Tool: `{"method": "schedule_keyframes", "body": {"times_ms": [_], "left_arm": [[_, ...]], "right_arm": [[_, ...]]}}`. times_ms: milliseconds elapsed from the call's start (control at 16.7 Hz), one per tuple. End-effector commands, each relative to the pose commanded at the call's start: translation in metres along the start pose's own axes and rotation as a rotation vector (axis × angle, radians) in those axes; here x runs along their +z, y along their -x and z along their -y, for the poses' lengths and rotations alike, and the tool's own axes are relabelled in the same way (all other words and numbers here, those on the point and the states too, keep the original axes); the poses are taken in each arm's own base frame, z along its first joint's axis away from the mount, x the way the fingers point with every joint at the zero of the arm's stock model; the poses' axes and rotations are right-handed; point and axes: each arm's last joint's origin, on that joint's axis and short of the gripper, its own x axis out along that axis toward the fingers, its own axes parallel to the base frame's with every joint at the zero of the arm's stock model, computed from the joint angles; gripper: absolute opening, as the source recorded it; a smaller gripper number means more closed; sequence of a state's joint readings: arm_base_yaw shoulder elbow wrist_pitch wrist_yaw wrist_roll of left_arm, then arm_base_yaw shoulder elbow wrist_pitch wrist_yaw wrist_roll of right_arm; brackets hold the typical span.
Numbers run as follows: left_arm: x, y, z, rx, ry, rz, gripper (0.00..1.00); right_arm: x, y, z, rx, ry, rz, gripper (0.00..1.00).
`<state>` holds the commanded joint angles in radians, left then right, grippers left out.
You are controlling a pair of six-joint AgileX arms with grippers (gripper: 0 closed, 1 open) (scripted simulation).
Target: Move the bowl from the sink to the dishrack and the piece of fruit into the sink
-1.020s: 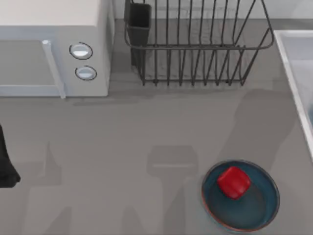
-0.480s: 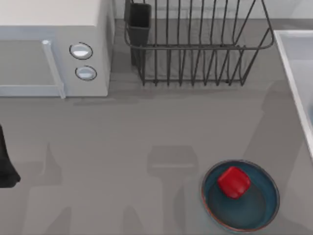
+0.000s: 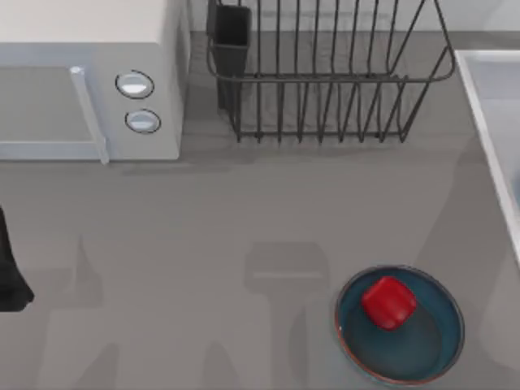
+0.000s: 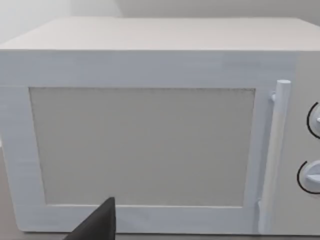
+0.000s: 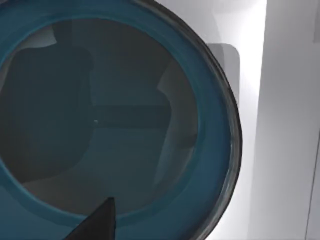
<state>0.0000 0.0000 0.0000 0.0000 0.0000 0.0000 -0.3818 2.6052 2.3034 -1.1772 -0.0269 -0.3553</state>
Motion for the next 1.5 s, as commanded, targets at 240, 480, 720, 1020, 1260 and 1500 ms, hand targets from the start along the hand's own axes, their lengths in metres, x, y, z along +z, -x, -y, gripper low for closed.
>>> {"method": "schedule_keyframes", "body": {"times_ms": [240, 480, 720, 1020, 1260, 1500], "left_arm": [[0.0, 0.0, 0.0, 0.0, 0.0, 0.0, 1.0], [0.0, 0.0, 0.0, 0.0, 0.0, 0.0, 1.0], [0.0, 0.0, 0.0, 0.0, 0.0, 0.0, 1.0], [0.0, 0.0, 0.0, 0.0, 0.0, 0.0, 1.0], [0.0, 0.0, 0.0, 0.0, 0.0, 0.0, 1.0], [0.0, 0.0, 0.0, 0.0, 0.0, 0.0, 1.0]], "right_arm": [[0.0, -0.053, 0.001, -0.003, 0.001, 0.008, 1.0], [-0.002, -0.073, 0.0, -0.001, 0.001, 0.002, 1.0], [-0.002, -0.073, 0.0, -0.001, 0.001, 0.002, 0.85], [-0.002, -0.073, 0.0, -0.001, 0.001, 0.002, 0.47], [-0.002, -0.073, 0.0, -0.001, 0.001, 0.002, 0.17], [-0.002, -0.073, 0.0, -0.001, 0.001, 0.002, 0.0]]}}
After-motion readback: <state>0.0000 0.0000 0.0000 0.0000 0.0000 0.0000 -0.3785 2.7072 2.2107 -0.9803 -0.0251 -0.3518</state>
